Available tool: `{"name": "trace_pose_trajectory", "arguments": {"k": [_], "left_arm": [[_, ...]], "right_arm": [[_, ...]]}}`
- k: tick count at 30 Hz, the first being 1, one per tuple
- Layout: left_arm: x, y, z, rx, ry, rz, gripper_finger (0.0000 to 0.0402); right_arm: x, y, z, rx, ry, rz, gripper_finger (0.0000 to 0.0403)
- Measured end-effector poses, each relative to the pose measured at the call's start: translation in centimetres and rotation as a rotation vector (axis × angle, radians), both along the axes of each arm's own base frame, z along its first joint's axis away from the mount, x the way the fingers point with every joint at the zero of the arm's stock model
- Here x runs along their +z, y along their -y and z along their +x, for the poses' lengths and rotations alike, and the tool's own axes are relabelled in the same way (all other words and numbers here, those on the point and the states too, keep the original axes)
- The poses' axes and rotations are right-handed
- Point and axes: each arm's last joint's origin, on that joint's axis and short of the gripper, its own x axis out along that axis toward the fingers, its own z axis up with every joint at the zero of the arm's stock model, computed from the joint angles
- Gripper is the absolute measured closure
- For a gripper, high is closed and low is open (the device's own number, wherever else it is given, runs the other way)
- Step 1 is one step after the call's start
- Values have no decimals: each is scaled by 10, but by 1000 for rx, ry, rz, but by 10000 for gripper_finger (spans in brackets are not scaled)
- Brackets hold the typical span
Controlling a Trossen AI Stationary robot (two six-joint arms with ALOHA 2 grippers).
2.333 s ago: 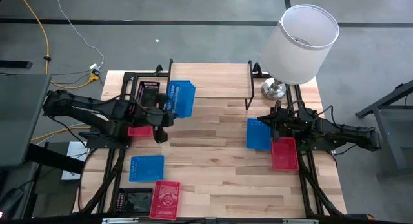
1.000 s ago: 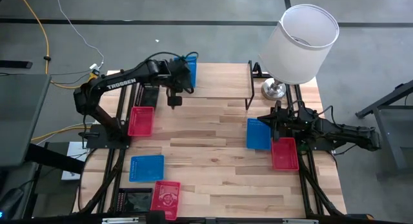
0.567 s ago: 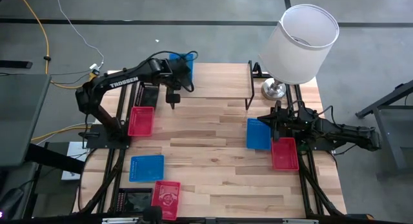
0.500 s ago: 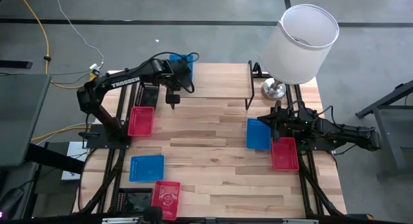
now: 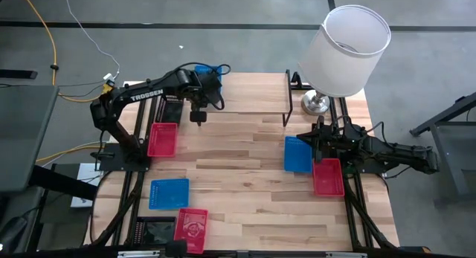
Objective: Stack baskets on shelf by color
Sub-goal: Put the top left blue bin on the shelf, then stack the top blue bin on top of the blue bin on the shelf
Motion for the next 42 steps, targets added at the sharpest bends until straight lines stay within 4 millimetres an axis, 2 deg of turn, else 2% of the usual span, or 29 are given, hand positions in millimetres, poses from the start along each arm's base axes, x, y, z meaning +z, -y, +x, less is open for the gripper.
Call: {"name": "trace_pose_trajectory", "arguments": {"k": [5, 12, 18, 23, 29, 35, 38, 42], "left_arm": [[0, 4, 0, -7, -29, 7, 367], [8, 8, -5, 11, -9, 32, 296], [28, 17, -16, 15, 52, 77, 240], [53, 33, -32, 12, 169, 89, 214], [92, 61, -67, 57, 404, 77, 209], [122, 90, -101, 37, 758, -42, 217], [122, 106, -114, -38, 941, -75, 223], [99, 124, -128, -100, 1102, -74, 229]], "right_arm": [[0, 0, 0, 0, 0, 0, 402], [0, 0, 0, 0, 0, 0, 402], [0, 0, 0, 0, 0, 0, 402], [0, 0, 0, 0, 0, 0, 402], [0, 0, 0, -1, 0, 0, 402], [0, 0, 0, 0, 0, 0, 402], [0, 0, 0, 0, 0, 0, 402], [0, 0, 0, -1, 0, 0, 402]]}}
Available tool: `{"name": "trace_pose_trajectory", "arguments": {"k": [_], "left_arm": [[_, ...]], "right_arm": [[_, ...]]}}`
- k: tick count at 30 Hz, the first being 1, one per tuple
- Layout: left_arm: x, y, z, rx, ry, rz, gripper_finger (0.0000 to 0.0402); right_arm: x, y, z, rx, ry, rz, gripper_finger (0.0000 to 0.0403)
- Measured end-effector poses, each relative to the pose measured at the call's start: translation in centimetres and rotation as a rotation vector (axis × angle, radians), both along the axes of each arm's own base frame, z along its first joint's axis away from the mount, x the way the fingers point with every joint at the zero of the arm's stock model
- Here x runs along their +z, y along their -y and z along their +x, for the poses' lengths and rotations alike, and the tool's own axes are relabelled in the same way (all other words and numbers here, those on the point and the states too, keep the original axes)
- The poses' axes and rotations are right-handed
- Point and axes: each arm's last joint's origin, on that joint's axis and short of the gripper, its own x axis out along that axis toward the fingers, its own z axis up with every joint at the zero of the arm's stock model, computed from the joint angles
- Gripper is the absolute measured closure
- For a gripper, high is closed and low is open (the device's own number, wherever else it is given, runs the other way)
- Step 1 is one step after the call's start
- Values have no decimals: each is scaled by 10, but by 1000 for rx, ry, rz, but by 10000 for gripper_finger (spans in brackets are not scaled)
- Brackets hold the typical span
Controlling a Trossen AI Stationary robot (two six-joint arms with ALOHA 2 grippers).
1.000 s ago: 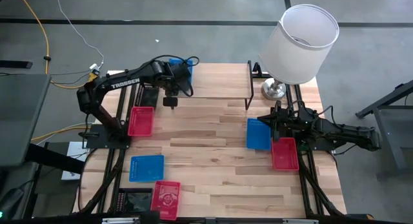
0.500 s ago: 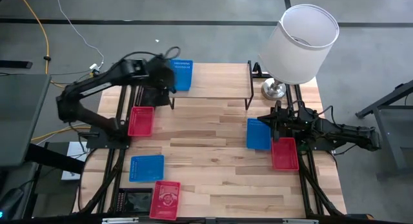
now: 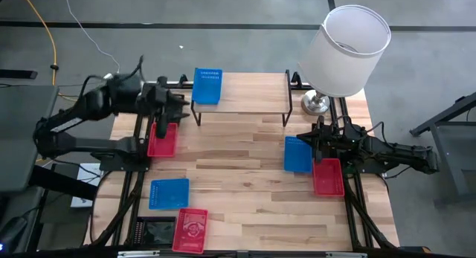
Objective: Stack baskets on shelf by color
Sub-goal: Stack the top blue bin on top of the blue bin on the shelf
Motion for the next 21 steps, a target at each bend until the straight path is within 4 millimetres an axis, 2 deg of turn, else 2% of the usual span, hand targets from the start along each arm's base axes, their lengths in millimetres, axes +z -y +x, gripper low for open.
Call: {"name": "trace_pose_trajectory", "arguments": {"k": [8, 16, 21], "left_arm": [[-59, 24, -16, -108, 242, -1, 231], [-101, 37, -19, -212, 452, 29, 231], [-129, 41, -17, -243, 489, 13, 231]], "right_arm": [[0, 0, 0, 0, 0, 0, 402], [0, 0, 0, 0, 0, 0, 402], [0, 0, 0, 0, 0, 0, 402]]}}
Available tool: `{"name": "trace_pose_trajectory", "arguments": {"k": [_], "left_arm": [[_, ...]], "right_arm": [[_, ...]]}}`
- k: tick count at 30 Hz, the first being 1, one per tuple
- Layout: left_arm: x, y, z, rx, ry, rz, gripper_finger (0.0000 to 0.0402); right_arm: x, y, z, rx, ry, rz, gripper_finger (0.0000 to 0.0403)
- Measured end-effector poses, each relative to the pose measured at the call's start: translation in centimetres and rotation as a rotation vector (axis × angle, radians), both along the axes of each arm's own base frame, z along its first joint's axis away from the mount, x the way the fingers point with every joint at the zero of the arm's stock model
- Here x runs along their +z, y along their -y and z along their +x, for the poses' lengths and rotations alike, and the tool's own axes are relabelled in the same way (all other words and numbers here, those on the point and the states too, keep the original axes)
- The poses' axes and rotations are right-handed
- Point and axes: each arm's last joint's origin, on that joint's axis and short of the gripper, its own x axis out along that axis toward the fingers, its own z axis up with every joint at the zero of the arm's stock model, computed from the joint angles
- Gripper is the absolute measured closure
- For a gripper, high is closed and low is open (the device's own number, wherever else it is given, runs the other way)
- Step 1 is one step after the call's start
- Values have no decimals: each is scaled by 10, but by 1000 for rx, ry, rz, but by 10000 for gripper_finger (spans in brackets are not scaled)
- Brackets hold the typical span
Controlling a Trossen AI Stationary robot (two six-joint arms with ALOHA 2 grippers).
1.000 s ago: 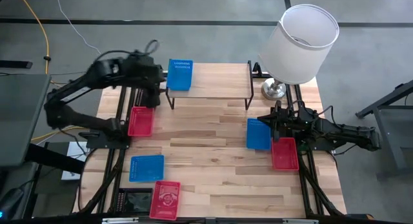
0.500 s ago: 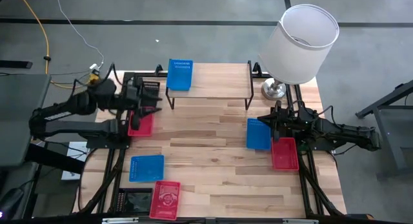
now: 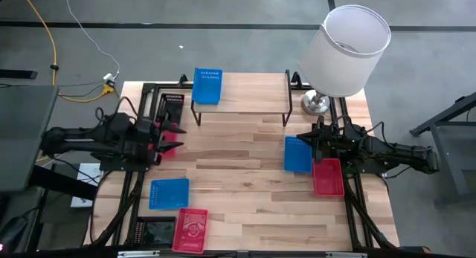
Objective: Stack baskets on shelf by color
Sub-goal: Stack the top blue bin on top of the blue bin on the shelf
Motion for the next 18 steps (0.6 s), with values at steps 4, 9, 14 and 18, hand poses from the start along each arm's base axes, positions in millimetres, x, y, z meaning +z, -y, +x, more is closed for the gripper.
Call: {"name": "trace_pose_trajectory", "arguments": {"k": [4, 9, 14, 18], "left_arm": [[-22, 2, 3, -18, 23, -5, 231], [-45, 3, 4, -29, 86, 3, 231], [-64, 2, 3, -10, 93, -29, 231], [-77, 2, 4, 10, 50, -51, 231]], "right_arm": [[0, 0, 0, 0, 0, 0, 402], [0, 0, 0, 0, 0, 0, 402], [0, 1, 0, -23, -3, -44, 402], [1, 1, 0, -29, 15, 8, 402]]}}
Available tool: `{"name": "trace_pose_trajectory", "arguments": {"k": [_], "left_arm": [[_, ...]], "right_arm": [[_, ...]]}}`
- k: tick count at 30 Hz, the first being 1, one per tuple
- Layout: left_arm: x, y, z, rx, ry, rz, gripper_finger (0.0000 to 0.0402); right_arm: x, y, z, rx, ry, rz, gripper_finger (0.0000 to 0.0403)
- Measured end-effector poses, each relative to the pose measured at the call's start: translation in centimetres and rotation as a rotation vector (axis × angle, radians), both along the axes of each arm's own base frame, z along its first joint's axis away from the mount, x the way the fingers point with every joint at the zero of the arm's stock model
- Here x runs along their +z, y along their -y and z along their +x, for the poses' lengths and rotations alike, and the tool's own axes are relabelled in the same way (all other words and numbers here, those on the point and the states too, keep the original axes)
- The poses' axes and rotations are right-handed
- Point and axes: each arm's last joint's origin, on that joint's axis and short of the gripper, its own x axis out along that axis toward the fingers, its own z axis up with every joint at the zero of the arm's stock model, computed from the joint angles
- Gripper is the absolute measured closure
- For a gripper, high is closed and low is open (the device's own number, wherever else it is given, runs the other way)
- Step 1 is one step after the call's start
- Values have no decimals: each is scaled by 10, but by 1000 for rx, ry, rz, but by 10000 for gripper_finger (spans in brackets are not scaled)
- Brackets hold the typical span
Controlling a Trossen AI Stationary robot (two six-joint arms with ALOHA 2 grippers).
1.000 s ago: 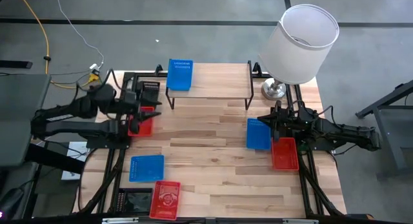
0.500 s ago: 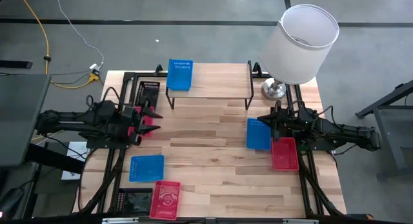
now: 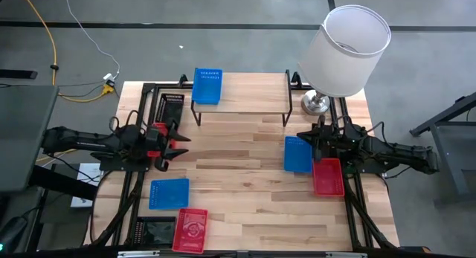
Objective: Stack baskets on shelf by color
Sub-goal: Stack the top blue bin on top of the blue bin on the shelf
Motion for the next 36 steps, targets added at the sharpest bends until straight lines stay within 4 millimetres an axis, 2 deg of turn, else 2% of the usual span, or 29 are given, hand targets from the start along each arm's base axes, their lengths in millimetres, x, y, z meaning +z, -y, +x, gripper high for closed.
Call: {"name": "trace_pose_trajectory", "arguments": {"k": [4, 6, 9, 13, 18, 21, 24, 31, 36], "left_arm": [[-3, -1, 1, 11, -29, -28, 231], [-4, -1, 1, 11, -39, -36, 231], [-3, -1, 1, 19, -35, -21, 231], [-3, -1, 1, 28, -35, -17, 231], [-3, -1, 1, 28, -35, -18, 231], [-3, -1, 1, 27, -35, -24, 231], [-3, -1, 1, 32, -35, -25, 231], [-3, -2, 1, 53, -34, -28, 231], [-3, -2, 1, 53, -34, -28, 231]], "right_arm": [[20, -1, 0, 26, 237, 197, 402], [29, -2, -1, 92, 343, 251, 402], [33, -9, 2, 256, 332, 244, 402], [40, -12, 14, 230, 182, 264, 402], [48, -12, 28, 69, -209, 291, 401], [51, -10, 32, -31, -424, 323, 385], [51, -8, 38, -110, -589, 338, 349], [36, -3, 54, -187, -808, 266, 236], [19, 6, 64, -225, -929, 221, 197]]}}
